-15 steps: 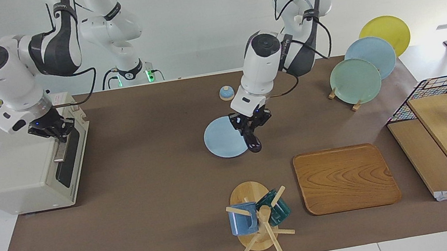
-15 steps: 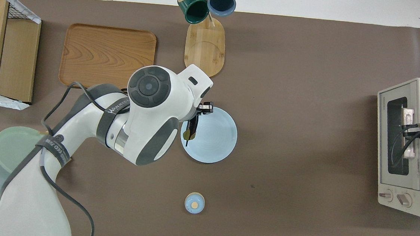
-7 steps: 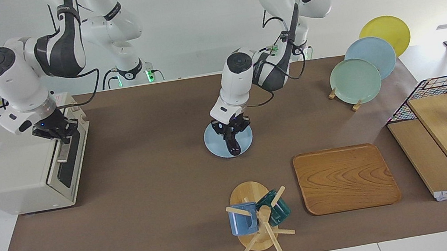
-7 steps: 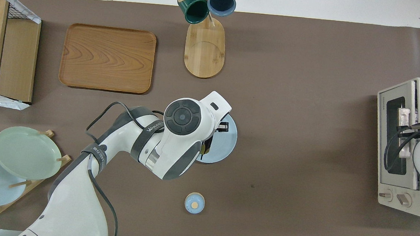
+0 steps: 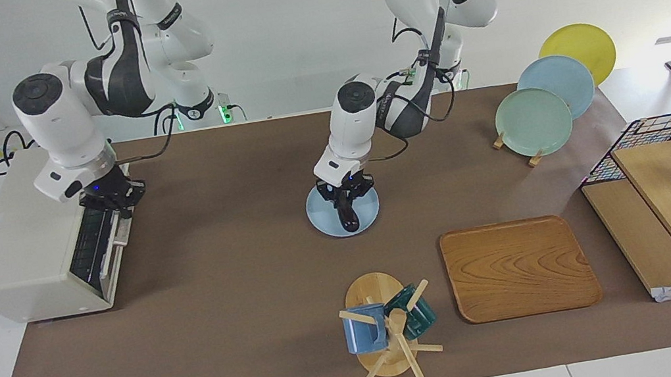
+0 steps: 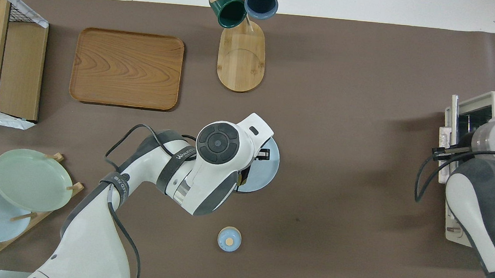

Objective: Put eggplant into oven
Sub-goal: 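Pull the oven door open with the right gripper while the left gripper withdraws, then move the right gripper to the plate and grasp the eggplant, then carry the eggplant with the right gripper into the open oven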

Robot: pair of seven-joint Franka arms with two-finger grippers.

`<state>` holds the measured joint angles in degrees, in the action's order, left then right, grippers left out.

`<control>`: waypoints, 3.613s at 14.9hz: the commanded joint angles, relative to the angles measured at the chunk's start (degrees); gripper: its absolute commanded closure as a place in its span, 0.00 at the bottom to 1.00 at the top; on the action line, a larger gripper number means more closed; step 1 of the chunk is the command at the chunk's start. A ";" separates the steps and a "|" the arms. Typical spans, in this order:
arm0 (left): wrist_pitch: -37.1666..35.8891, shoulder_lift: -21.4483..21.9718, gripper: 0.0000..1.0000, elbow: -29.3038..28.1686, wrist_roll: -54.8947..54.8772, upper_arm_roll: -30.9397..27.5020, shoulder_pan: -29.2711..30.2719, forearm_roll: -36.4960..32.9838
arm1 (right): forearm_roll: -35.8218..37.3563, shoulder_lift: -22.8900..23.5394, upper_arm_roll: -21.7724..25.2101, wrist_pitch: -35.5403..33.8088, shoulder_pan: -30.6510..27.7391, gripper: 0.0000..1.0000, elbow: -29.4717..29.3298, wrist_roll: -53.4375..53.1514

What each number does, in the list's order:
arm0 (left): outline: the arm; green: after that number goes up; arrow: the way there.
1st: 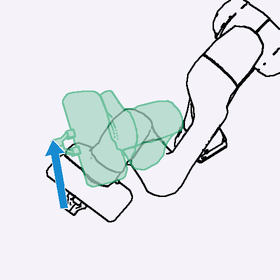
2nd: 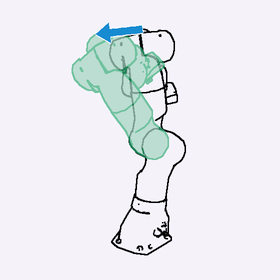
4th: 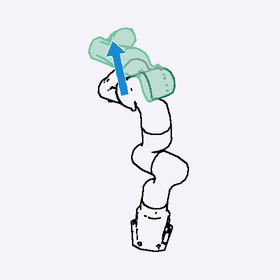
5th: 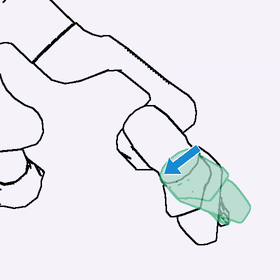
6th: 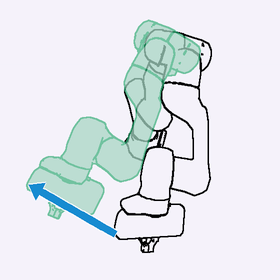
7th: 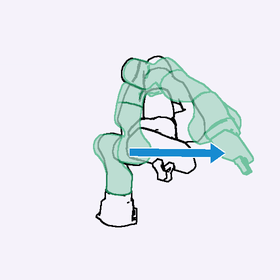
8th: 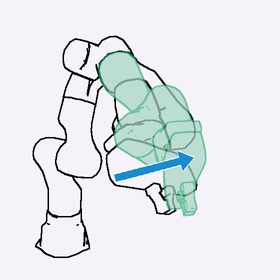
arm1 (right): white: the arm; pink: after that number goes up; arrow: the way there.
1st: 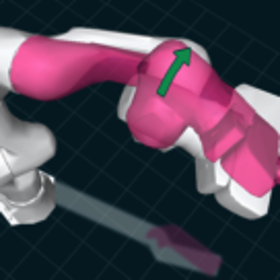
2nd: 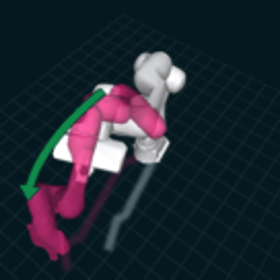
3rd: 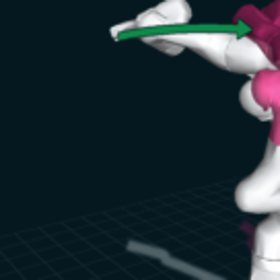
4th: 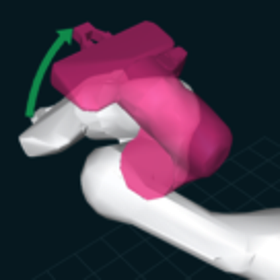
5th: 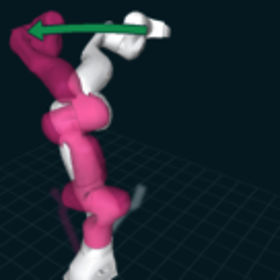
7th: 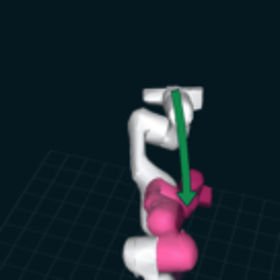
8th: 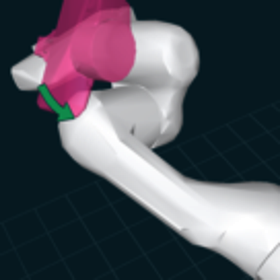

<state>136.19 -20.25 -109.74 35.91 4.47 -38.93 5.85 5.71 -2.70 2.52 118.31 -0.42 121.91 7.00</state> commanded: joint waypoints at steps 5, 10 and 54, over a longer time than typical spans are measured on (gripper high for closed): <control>-2.32 4.25 0.00 -0.91 -0.75 -1.30 1.74 0.83 | 1.68 6.91 0.38 18.18 0.16 1.00 7.90 -2.25; -13.81 7.32 0.00 5.05 -8.47 -1.39 10.33 0.74 | -1.64 10.43 0.38 20.30 2.79 1.00 7.99 -4.71; -45.05 21.57 0.00 13.94 -30.64 -0.86 31.46 -5.85 | 9.14 28.55 -0.50 -16.60 42.37 1.00 -32.18 -48.77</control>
<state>91.30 0.07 -94.91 5.59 3.71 -6.76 1.41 13.09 28.85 2.54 105.29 45.48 88.63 -46.23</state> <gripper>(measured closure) 0.000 0.974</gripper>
